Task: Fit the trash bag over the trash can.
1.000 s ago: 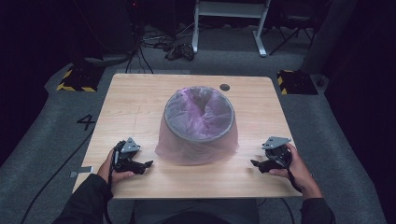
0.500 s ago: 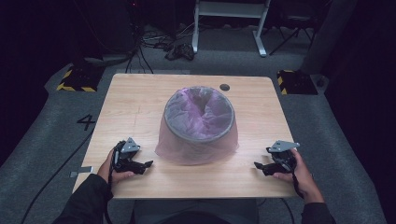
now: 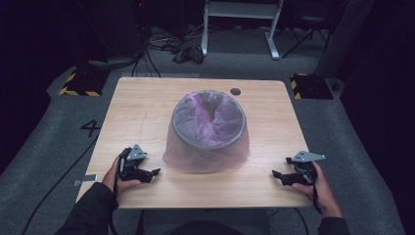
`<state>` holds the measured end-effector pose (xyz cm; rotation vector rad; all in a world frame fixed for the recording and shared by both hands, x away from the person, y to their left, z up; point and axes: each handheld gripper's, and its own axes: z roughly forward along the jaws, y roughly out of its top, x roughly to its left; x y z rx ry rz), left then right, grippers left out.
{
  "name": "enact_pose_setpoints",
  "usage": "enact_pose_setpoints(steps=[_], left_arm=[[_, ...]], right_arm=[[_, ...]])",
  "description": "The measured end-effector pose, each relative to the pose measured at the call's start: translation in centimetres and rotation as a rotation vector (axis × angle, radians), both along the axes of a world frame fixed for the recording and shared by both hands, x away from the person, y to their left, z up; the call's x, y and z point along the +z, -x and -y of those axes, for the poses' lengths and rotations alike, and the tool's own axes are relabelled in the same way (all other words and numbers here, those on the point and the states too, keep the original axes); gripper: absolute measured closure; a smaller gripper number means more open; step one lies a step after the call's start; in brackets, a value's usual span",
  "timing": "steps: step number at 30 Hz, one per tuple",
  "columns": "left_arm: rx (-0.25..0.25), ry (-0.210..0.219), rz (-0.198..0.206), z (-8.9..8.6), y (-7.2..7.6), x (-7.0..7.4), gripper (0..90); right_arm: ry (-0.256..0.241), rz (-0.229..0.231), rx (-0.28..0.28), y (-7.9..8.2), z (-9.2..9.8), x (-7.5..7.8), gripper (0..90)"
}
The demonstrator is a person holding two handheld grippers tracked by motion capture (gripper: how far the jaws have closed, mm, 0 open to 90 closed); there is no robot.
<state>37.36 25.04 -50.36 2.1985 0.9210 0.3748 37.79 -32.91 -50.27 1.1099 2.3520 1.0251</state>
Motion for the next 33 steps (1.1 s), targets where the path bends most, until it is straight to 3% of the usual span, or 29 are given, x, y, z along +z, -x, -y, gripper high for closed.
enact_pose_setpoints(steps=[8, 33], left_arm=[[0.007, 0.003, -0.001, 0.1, -0.1, 0.0, 14.7], [0.005, 0.001, 0.002, 0.1, -0.1, 0.0, 14.7]], right_arm=[[0.001, 0.001, -0.048, 0.1, 1.5, 0.0, 14.7], [0.002, 0.002, -0.058, 0.1, 1.4, 0.0, 14.1]])
